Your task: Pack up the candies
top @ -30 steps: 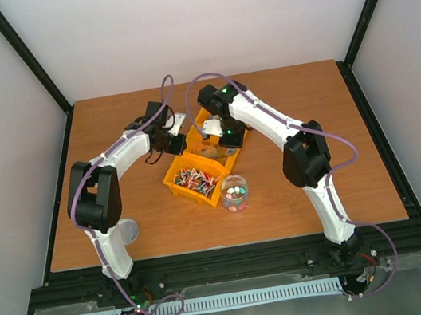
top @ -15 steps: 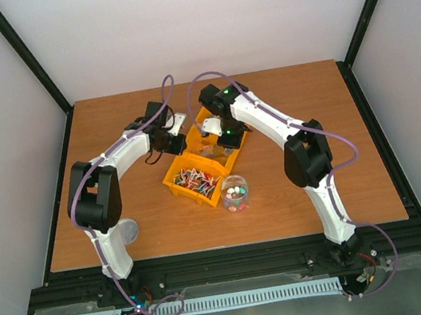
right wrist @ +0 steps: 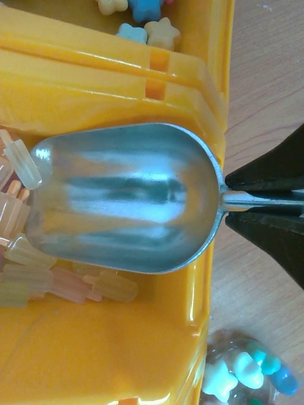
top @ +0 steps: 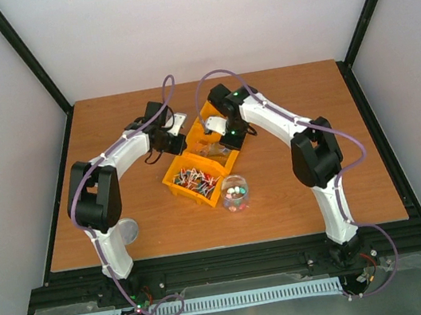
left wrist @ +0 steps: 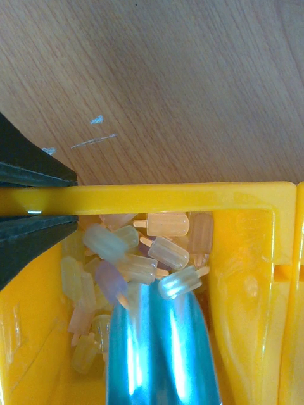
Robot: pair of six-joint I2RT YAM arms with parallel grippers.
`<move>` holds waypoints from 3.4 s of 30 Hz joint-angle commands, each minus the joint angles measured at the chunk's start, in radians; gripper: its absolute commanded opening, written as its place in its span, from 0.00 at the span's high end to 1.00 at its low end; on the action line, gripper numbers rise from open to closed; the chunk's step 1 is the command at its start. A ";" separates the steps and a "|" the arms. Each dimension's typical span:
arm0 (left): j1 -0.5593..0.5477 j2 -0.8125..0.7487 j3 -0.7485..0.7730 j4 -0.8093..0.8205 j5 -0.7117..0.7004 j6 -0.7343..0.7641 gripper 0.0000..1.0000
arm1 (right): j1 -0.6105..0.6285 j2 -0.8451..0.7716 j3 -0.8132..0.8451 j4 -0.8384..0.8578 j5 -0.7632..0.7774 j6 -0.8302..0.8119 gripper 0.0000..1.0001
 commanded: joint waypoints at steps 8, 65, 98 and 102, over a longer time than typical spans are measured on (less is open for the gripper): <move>-0.019 0.017 -0.003 0.010 0.074 0.057 0.99 | 0.010 0.083 -0.033 -0.055 0.036 0.000 0.97; 0.076 0.068 0.078 -0.092 0.158 0.144 0.99 | -0.187 -0.485 -0.945 1.031 -0.465 0.178 0.97; 0.077 0.093 0.125 -0.119 0.150 0.138 0.99 | -0.340 -0.903 -0.843 0.165 -0.630 -0.666 0.97; 0.077 0.095 0.130 -0.120 0.152 0.134 0.99 | -0.338 -0.890 -0.813 0.114 -0.577 -0.689 0.97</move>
